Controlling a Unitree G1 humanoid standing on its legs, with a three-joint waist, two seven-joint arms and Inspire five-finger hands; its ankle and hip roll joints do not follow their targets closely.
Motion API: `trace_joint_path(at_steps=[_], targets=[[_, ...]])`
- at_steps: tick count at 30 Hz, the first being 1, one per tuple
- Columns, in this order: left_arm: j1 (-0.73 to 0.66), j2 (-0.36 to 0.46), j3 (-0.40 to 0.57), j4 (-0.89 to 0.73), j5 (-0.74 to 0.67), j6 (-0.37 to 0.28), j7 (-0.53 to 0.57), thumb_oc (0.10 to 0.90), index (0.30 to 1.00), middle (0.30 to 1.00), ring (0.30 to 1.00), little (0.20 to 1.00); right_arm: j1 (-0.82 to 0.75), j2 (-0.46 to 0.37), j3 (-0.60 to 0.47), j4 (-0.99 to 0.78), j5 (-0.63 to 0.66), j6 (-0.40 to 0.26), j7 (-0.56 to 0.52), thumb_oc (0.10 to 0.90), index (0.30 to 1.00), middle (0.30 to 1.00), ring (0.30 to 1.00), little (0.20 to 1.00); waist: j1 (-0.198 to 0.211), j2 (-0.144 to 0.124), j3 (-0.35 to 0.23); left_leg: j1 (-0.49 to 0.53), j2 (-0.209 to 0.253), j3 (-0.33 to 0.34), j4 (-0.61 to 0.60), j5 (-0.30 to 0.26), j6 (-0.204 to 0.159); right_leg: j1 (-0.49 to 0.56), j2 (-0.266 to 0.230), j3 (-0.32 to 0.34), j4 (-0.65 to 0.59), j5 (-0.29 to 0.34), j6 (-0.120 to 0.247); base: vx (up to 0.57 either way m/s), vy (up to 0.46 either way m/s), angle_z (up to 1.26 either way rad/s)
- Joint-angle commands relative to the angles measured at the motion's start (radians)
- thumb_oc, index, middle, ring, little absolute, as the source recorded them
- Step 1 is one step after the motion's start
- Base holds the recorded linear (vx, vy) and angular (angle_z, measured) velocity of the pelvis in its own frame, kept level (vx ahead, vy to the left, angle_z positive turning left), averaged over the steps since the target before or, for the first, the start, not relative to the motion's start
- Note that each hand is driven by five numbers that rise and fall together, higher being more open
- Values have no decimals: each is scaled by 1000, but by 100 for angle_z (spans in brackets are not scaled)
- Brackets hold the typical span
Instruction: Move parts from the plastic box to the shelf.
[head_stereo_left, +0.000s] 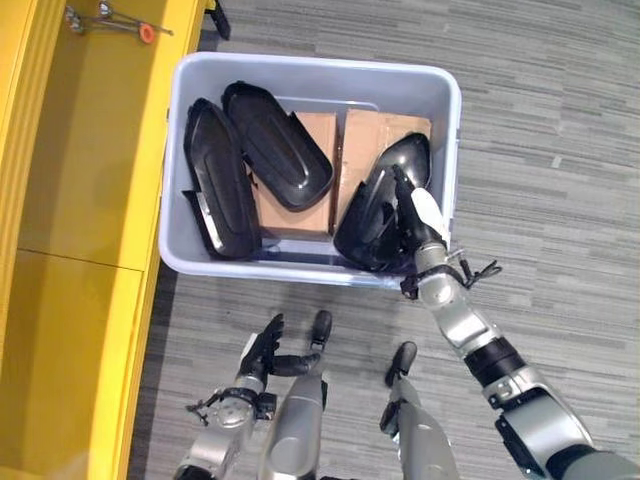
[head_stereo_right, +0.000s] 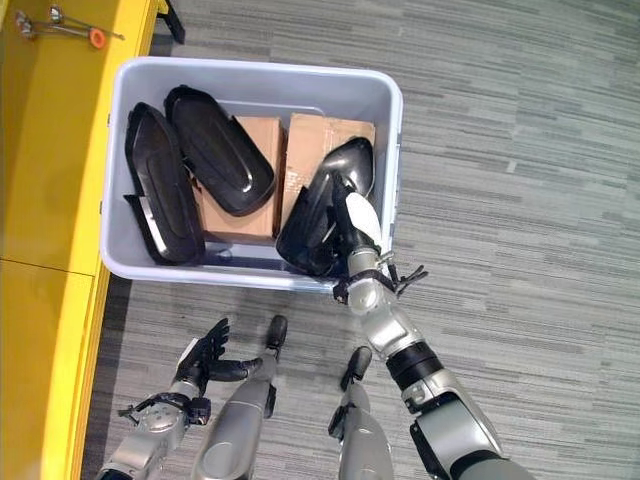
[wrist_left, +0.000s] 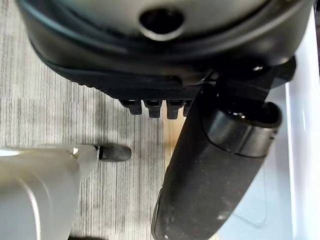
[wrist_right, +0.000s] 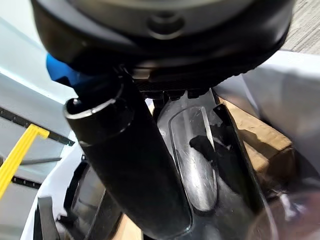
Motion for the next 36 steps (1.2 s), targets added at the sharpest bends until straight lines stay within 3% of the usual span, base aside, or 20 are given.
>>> trace_joint_path(at_steps=[1,11,17,28,36], targets=[[16,44,-20,-53,-41,-52,25,900,1000,1000,1000,1000,-111,3,-24,-25,24,-60,-98,900,1000,1000,1000,1000,0,-23,-65,-10,-26,6,26,-67,22,-25,-74,23,-1,71,18,0,0,0],[-4,34,-53,-45,-34,-46,45,900,1000,1000,1000,1000,-77,67,-8,-10,96,-72,-103,900,1000,1000,1000,1000,1,-19,-51,-46,-36,4,42,-69,28,-44,-80,23,-1,73,21,0,0,0],[-10,29,-69,-32,-40,-34,61,900,1000,1000,1000,1000,-42,129,67,-40,184,-104,-62,900,1000,1000,1000,1000,-2,-30,-46,-54,-39,7,47,-74,34,-49,-82,26,-1,71,22,0,0,0],[-12,33,-77,-31,-33,-29,77,900,1000,1000,1000,1000,-1,155,137,-115,192,-120,-30,900,1000,1000,1000,1000,-10,-45,-43,-62,-38,5,54,-80,36,-51,-82,25,-1,71,25,0,0,0],[-18,36,-93,-27,-40,-37,94,900,1000,1000,1000,1000,-23,156,122,-32,158,-106,-77,900,1000,1000,1000,1000,-7,-42,-34,-85,-45,4,71,-85,40,-57,-84,22,-1,72,29,0,0,0]])
